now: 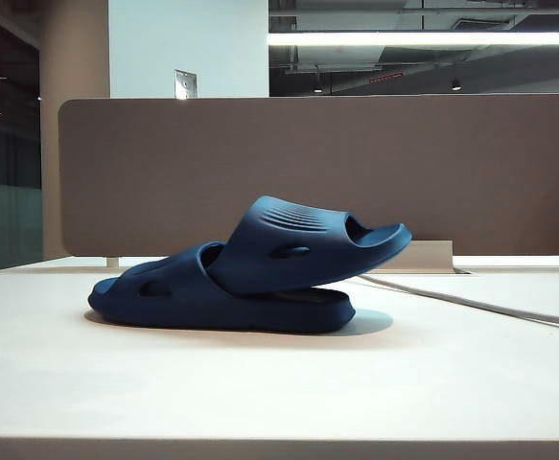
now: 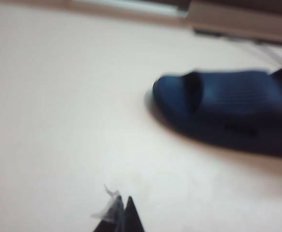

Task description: Interlock the pair of blue slippers on the table with their fronts facing up.

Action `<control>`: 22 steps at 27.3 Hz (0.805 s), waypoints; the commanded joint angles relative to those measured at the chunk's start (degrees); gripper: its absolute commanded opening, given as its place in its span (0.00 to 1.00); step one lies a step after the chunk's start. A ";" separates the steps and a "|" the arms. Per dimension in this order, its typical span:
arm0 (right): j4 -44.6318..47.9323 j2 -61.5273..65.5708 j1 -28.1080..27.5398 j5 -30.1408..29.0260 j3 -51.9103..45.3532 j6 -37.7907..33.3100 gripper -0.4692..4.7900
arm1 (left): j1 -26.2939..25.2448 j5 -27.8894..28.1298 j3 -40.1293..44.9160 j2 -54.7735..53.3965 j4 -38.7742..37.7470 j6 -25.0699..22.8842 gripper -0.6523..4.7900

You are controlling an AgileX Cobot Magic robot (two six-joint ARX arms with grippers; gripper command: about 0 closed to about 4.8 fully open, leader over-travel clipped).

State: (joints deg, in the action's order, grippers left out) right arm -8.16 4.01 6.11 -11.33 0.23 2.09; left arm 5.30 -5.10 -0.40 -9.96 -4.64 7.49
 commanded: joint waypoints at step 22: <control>-0.81 0.63 0.09 -2.75 -0.07 -0.24 0.08 | 0.07 -6.82 -0.13 -0.07 -2.60 -9.42 0.11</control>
State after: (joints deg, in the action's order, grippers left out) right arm -9.74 4.56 6.11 -13.72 0.23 2.85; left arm 5.30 -14.63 -0.43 -9.98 -6.39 -2.74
